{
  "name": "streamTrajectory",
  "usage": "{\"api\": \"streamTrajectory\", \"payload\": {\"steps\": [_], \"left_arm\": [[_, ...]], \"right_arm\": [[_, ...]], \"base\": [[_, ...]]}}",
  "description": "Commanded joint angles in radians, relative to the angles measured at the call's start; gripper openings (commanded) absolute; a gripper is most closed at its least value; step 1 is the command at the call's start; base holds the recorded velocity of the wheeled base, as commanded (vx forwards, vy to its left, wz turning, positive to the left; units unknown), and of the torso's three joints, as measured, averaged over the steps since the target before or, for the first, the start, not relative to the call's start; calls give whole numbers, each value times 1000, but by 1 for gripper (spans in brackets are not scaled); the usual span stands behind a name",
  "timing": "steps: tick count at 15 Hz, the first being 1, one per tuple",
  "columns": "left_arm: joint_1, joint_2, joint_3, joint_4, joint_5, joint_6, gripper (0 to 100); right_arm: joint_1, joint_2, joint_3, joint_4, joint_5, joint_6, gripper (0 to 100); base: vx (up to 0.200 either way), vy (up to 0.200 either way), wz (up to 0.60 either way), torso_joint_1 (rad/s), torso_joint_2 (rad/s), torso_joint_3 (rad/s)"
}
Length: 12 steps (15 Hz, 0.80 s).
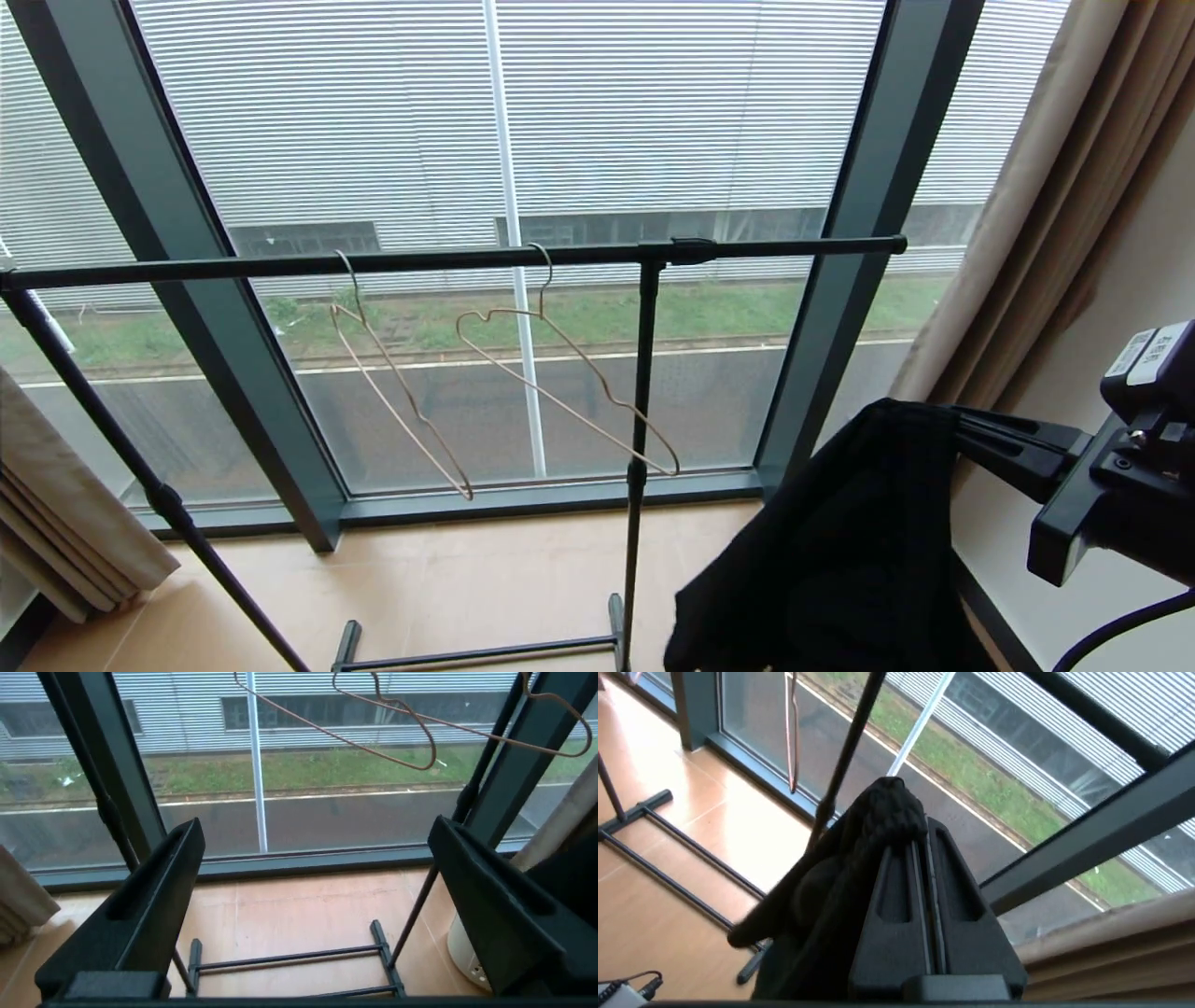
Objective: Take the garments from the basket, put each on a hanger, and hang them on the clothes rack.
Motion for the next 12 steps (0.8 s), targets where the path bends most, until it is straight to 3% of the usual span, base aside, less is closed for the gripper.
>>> {"api": "streamTrajectory", "payload": {"steps": [1,6,9,12], "left_arm": [[1,-1,0,-1,-1,-1,100],[1,-1,0,1,-3,18,100],[1,-1,0,1,-3,19,100],[1,-1,0,1,-4,16,100]], "right_arm": [[0,5,10,1,0,-1,0],[-2,19,8,-2,20,4,0],[-2,26,29,-61,18,1,0],[-2,-10,42,-91,17,1,0]], "base": [[0,0,0,0,0,0],[0,0,0,0,0,0],[0,0,600,1,2,1],[0,0,0,0,0,0]]}}
